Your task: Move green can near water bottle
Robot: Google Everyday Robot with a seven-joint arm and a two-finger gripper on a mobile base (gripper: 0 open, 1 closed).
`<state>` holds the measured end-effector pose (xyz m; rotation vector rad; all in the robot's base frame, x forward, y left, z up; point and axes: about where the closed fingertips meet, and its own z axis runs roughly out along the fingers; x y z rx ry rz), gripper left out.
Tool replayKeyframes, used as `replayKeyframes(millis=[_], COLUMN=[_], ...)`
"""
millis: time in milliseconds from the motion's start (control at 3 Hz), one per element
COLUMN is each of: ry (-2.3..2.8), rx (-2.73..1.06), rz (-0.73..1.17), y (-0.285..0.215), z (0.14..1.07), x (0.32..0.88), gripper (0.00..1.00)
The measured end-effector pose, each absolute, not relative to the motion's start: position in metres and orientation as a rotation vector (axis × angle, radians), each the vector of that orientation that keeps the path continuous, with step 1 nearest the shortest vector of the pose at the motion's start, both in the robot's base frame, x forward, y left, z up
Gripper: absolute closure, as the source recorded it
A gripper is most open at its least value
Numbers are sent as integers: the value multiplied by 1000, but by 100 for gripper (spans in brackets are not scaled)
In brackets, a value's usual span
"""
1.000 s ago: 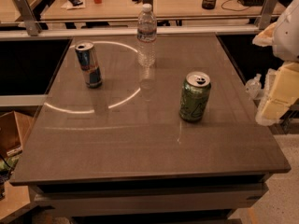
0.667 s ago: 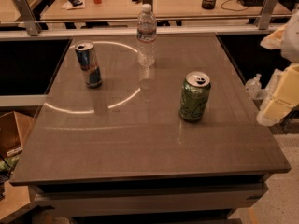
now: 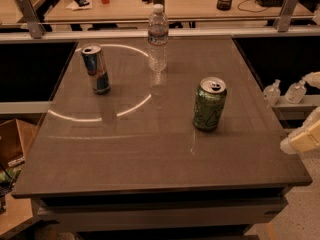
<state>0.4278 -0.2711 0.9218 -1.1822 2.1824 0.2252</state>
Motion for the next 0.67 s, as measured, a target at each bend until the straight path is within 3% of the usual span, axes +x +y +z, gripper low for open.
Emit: replayKeyframes(millis=[667], ry=[1809], rx=[-965], rz=[466], y=[-269], z=[880], x=[436], gripper=[0])
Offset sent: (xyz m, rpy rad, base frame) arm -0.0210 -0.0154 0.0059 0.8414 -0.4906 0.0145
